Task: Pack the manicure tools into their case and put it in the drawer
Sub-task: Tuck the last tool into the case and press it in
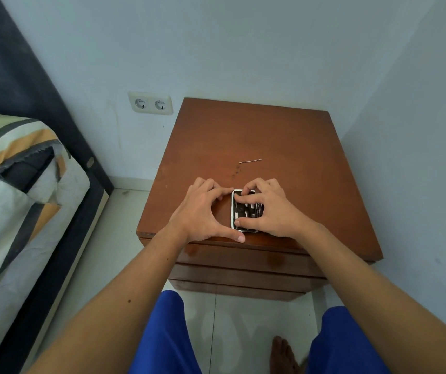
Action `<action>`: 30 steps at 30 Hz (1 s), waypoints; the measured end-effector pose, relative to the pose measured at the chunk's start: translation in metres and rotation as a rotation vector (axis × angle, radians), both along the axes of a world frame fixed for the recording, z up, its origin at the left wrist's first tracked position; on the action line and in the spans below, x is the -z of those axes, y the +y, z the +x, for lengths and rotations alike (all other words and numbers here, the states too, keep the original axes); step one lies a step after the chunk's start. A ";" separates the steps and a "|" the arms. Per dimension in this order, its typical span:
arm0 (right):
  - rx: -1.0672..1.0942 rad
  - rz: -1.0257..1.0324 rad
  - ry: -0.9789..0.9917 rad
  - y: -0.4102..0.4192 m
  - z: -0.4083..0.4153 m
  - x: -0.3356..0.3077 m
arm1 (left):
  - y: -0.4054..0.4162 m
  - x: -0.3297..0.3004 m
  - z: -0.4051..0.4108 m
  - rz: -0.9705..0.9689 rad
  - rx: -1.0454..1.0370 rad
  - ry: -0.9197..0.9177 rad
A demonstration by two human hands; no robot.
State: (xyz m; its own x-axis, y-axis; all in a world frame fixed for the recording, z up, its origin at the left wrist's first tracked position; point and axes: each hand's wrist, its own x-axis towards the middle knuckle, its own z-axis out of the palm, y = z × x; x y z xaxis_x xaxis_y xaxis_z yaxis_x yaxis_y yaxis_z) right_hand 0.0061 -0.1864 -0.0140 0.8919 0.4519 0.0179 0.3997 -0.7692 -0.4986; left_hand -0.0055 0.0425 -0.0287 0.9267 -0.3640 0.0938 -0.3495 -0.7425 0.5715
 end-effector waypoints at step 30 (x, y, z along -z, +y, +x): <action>0.223 -0.171 -0.131 0.003 0.111 -0.008 | 0.000 -0.002 0.002 0.024 0.014 -0.003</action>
